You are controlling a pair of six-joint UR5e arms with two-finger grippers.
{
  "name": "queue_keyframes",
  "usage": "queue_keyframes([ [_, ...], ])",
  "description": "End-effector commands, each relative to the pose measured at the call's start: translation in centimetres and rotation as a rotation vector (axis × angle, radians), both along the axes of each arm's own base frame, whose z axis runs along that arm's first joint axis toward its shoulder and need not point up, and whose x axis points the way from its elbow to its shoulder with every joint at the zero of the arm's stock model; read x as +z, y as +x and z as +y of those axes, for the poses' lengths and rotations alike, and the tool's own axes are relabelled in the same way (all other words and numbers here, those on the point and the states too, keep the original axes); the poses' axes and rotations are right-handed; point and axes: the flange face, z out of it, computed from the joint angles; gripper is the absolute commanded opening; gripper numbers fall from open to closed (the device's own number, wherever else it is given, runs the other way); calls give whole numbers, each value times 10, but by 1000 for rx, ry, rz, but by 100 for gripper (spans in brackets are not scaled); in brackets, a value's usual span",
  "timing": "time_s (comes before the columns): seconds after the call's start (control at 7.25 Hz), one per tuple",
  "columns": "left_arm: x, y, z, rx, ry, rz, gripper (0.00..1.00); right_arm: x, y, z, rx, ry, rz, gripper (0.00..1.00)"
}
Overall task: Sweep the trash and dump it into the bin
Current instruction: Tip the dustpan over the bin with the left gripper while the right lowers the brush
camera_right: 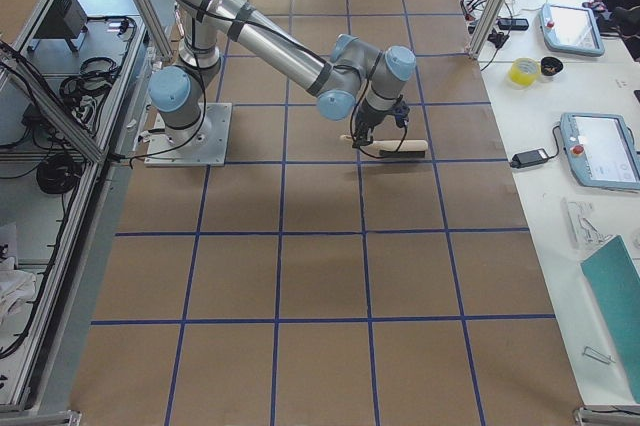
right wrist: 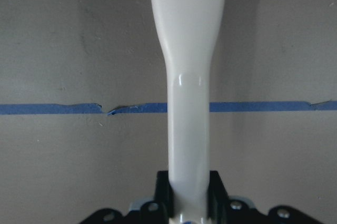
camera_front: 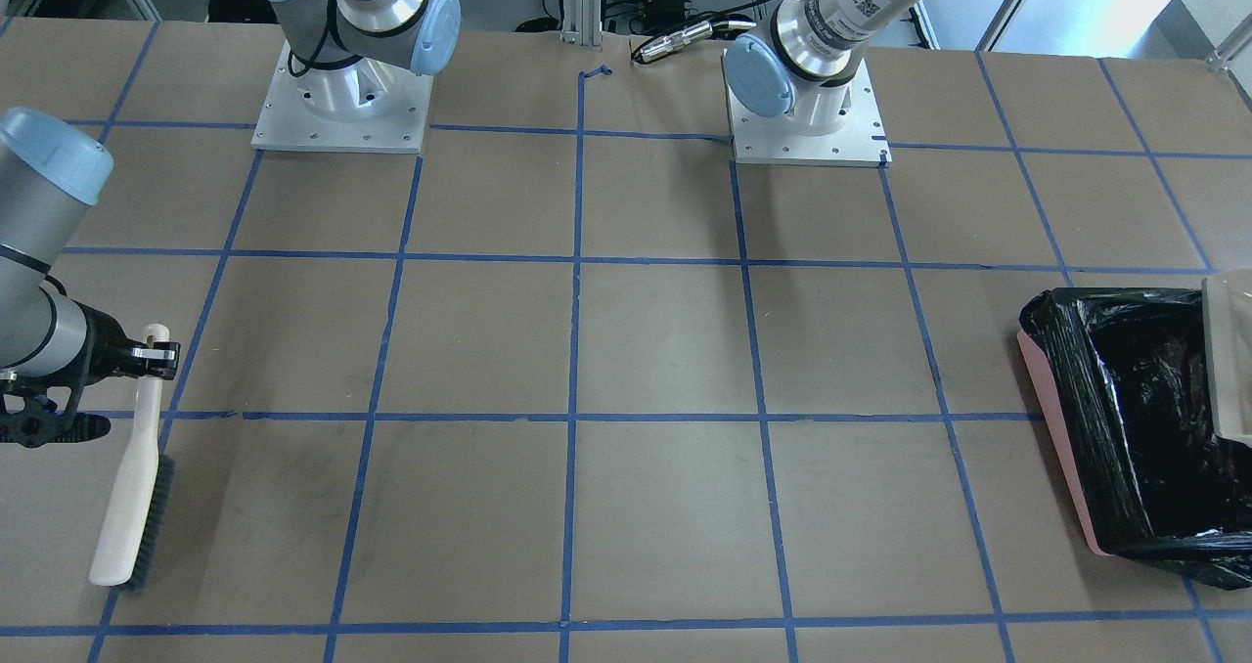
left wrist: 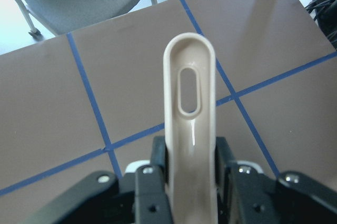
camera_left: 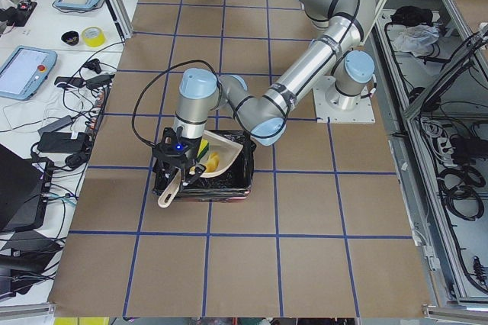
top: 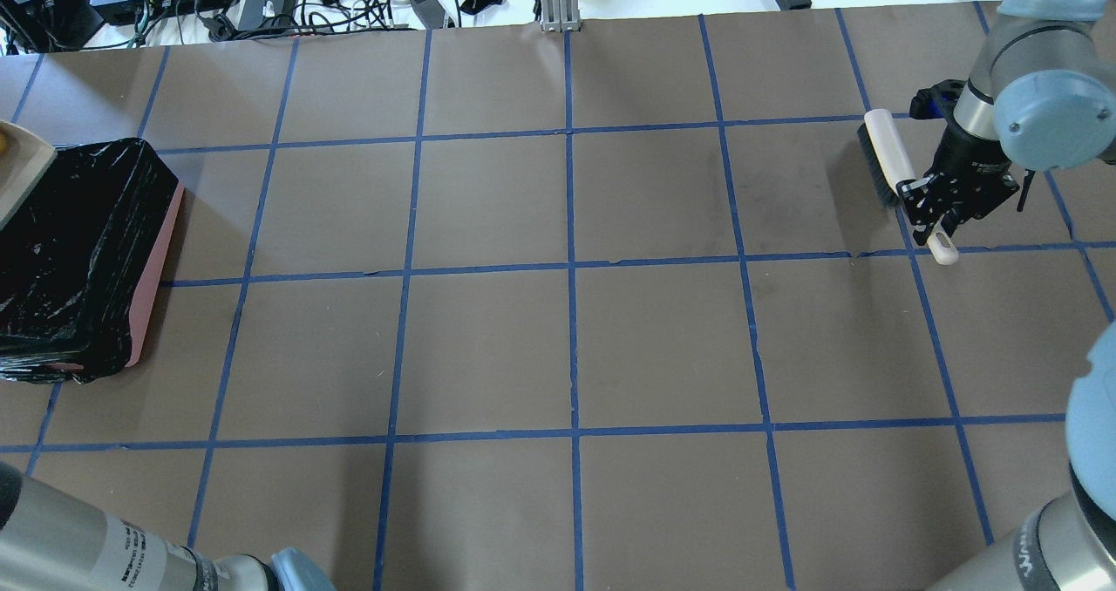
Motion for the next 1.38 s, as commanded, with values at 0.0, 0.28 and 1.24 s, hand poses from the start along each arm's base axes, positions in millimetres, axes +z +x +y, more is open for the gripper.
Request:
queue_keyframes([
  [0.0,-15,3,-16,-116,-92,-77,0,-4,0,4,1,10,2,0],
  [0.28,-14,-2,-24,-220,-142,-153,0,-4,1,4,8,7,-10,25],
  [1.24,-15,-62,-19,-614,-284,-374,0,93,5,10,52,-187,54,100],
])
